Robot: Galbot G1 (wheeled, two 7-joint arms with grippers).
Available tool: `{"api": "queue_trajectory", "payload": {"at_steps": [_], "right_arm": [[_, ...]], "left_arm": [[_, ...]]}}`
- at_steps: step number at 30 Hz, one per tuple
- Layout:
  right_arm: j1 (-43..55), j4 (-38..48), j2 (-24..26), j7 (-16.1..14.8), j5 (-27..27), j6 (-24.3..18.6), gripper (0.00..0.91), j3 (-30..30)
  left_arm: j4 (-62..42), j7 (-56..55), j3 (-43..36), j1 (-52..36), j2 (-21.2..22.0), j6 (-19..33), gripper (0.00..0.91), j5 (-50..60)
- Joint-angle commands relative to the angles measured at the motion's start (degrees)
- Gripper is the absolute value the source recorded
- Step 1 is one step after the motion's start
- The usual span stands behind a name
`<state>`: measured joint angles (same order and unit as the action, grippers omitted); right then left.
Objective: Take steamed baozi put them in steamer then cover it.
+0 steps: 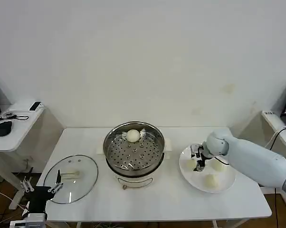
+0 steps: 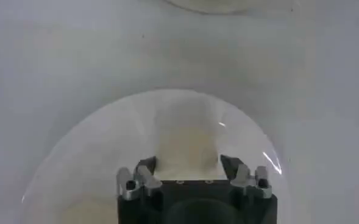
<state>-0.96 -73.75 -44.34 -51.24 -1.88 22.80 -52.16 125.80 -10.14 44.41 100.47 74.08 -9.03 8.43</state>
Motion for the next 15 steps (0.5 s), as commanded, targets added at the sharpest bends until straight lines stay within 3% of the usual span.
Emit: {"api": "queue_trajectory", "payload": {"at_steps": [1, 10, 15], "right_arm": [[0.2, -0.2, -0.3, -0.2, 0.2, 0.9, 0.665, 0.3], [12.4, -5.7, 3.8, -0.8, 6.3, 2.1, 0.655, -3.0], [21.7, -9.9, 5.0, 0.1, 12.7, 4.0, 0.655, -7.7]], "left_arm": [[0.1, 0.0, -0.1, 0.1, -0.1, 0.0, 0.907, 0.0], [0.7, 0.1, -0.6, -0.3, -0.4, -0.4, 0.907, 0.0], [0.5, 0.2, -1.7, -1.4, -0.6, -0.8, 0.907, 0.1]]}}
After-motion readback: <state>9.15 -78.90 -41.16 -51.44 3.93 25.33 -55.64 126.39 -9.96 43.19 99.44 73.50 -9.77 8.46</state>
